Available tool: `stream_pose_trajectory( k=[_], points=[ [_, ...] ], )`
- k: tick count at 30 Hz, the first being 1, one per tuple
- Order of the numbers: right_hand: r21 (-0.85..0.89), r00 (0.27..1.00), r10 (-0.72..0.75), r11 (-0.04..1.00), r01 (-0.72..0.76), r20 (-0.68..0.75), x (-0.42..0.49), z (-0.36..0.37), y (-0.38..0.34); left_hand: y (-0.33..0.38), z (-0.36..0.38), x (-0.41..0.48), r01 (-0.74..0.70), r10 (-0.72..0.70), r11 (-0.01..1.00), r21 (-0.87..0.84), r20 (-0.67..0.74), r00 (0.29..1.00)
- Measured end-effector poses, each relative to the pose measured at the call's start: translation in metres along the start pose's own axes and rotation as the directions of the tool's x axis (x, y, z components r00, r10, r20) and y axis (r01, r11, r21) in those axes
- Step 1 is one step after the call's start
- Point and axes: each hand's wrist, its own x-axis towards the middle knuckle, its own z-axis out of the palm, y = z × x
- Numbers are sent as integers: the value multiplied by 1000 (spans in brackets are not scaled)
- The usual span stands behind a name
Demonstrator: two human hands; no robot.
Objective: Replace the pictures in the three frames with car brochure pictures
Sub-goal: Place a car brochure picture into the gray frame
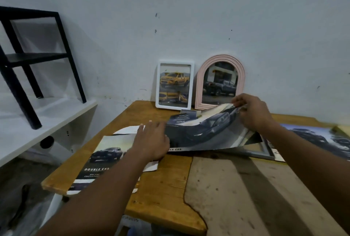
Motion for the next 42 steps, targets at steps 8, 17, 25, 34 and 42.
stream_pose_trajectory(
  k=[8,17,25,34,42],
  points=[
    [-91,996,84,992,-83,12,10,-15,73,59,19,38,-115,151,971,-209,167,974],
    [-309,990,64,951,-22,124,19,9,96,53,33,52,-74,78,988,-132,26,997],
    [-427,955,35,899,98,293,1,15,91,44,40,55,-97,104,987,-126,47,993],
    [-501,988,-1,862,80,155,-3,20,92,40,58,42,-87,84,981,-172,-24,996],
    [-403,980,29,914,54,197,-16,21,99,37,63,42,-76,75,977,-198,-12,997]
  ],
)
